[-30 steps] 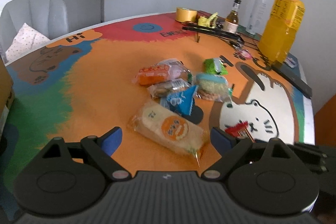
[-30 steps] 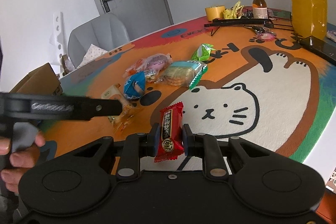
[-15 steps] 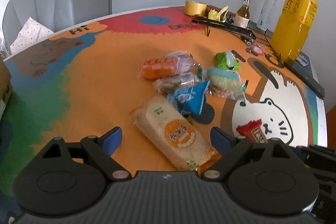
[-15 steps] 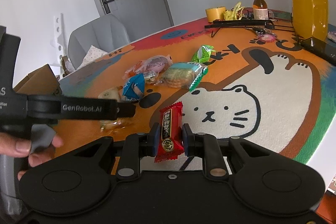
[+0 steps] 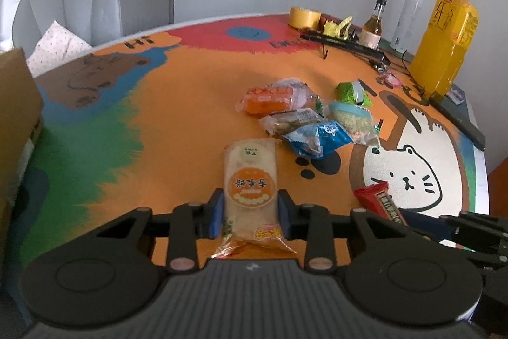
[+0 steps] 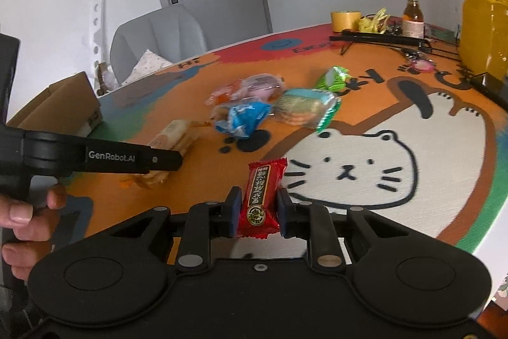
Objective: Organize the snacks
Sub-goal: 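Carry the red bar and bread packet to the box and release both inside, then move both open tools back over the remaining snacks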
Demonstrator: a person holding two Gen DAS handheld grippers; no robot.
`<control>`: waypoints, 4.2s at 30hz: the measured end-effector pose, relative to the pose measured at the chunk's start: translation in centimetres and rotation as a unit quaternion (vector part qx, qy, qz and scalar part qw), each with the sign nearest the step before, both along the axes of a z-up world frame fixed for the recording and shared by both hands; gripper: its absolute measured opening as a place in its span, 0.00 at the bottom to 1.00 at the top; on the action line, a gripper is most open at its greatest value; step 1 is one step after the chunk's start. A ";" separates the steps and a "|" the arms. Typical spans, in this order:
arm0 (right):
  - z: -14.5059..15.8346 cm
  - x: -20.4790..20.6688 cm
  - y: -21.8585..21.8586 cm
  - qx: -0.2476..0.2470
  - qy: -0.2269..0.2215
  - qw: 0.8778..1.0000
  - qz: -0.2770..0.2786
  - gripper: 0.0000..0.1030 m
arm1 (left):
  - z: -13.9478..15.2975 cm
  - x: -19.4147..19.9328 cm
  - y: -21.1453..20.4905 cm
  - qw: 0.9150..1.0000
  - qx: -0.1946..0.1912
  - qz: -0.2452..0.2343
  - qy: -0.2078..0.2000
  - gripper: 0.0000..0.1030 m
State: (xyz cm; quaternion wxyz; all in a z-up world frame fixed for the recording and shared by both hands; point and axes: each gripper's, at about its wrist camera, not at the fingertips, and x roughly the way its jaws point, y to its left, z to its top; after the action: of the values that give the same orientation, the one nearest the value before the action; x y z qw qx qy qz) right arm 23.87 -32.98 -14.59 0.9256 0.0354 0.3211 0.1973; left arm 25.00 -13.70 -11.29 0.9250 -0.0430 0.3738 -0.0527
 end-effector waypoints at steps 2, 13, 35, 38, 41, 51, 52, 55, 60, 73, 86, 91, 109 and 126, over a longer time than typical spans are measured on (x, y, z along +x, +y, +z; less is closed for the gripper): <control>0.2 -0.1 0.5 0.005 0.001 1.000 0.002 0.21 | 0.5 -0.6 0.4 1.000 -0.004 -0.002 -0.005 0.32; 2.8 -1.0 3.8 0.014 -0.026 0.999 0.022 0.21 | 3.9 -3.4 3.6 0.999 -0.004 0.014 -0.045 0.32; 7.3 -2.4 11.8 0.025 -0.086 0.993 0.078 0.21 | 8.8 -9.0 12.8 0.989 -0.005 0.096 -0.115 0.32; 7.7 -2.5 13.0 0.024 -0.090 0.992 0.086 0.21 | 9.1 -9.8 14.2 0.987 -0.007 0.110 -0.119 0.32; 8.0 -2.6 14.1 0.023 -0.093 0.991 0.093 0.21 | 9.2 -10.3 15.7 0.985 -0.011 0.122 -0.122 0.32; 8.9 -3.1 17.8 0.020 -0.108 0.987 0.122 0.21 | 9.6 -11.3 19.6 0.977 -0.018 0.165 -0.133 0.32; 9.0 -3.1 18.2 0.019 -0.108 0.986 0.125 0.21 | 9.6 -11.4 20.0 0.976 -0.020 0.169 -0.134 0.32; 9.1 -3.1 19.5 0.018 -0.110 0.985 0.135 0.21 | 9.6 -11.5 21.4 0.974 -0.027 0.181 -0.133 0.32; 9.2 -3.0 21.3 0.012 -0.113 0.983 0.146 0.21 | 9.1 -11.2 22.9 0.973 -0.039 0.192 -0.126 0.33; 10.4 -2.5 24.8 -0.003 -0.125 0.978 0.168 0.21 | 9.0 -11.1 26.3 0.967 -0.057 0.215 -0.128 0.59; 11.0 -2.5 27.7 0.018 -0.120 0.975 0.186 0.40 | 9.0 -12.1 27.7 0.964 -0.060 0.229 -0.123 0.78; 11.0 -2.8 26.4 0.009 -0.120 0.980 0.156 0.71 | 9.1 -12.1 26.9 0.964 -0.049 0.228 -0.124 0.84; 10.1 -2.5 18.0 0.008 -0.114 0.993 0.040 1.00 | 9.1 -10.5 20.4 0.976 -0.030 0.179 -0.121 0.95; 8.8 -2.0 9.5 0.037 -0.092 0.995 -0.032 1.00 | 8.4 -8.5 13.4 0.987 -0.015 0.125 -0.101 0.95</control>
State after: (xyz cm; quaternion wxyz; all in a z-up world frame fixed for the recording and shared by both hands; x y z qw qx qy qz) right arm 21.84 -23.47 -5.79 0.9551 0.0618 0.2257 0.1816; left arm 16.52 -0.29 -2.93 0.9566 -0.0974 0.2694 0.0536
